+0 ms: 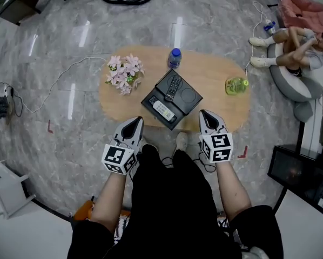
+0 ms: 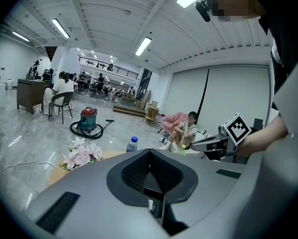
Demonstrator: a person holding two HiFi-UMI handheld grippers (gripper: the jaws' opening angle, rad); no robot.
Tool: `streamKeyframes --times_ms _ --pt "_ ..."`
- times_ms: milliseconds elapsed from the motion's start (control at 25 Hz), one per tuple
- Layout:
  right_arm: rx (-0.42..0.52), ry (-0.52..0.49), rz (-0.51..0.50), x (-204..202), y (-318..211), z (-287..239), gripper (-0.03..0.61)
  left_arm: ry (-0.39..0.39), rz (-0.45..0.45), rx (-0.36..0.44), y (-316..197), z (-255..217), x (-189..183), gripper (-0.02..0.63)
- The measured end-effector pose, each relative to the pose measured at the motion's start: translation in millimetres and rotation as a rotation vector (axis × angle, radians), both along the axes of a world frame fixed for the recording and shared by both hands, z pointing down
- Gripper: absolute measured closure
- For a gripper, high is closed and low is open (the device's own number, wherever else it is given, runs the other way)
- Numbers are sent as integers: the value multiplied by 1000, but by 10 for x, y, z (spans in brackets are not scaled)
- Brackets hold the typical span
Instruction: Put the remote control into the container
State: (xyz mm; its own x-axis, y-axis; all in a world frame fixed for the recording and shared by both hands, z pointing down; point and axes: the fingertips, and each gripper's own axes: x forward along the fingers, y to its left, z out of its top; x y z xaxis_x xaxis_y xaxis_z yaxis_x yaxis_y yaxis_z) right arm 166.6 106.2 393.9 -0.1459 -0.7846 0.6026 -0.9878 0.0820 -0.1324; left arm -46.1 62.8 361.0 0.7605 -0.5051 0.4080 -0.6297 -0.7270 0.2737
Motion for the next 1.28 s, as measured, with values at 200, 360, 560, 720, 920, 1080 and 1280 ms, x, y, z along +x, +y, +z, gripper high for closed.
streamKeyframes --times_ms 200,360,560,720,920,1080,1280 --pt "-18 2 22 49 32 76 566 -1 19 -4 -33 36 65 607" --pt "-30 32 95 46 27 112 566 -35 109 -11 -143 126 119 607" --pt "-6 51 177 -16 -39 69 566 -63 221 -1 -370 199 224 607" --pt "12 39 250 33 -51 77 566 -114 277 -5 -540 369 388 606" --pt "7 6 275 221 20 127 566 -189 308 -66 -575 691 682 606" --pt "-12 -10 237 367 58 262 566 -212 282 -102 -625 902 898 606" --pt "-48 -28 200 650 91 432 566 -247 248 -242 -585 1332 1163 541"
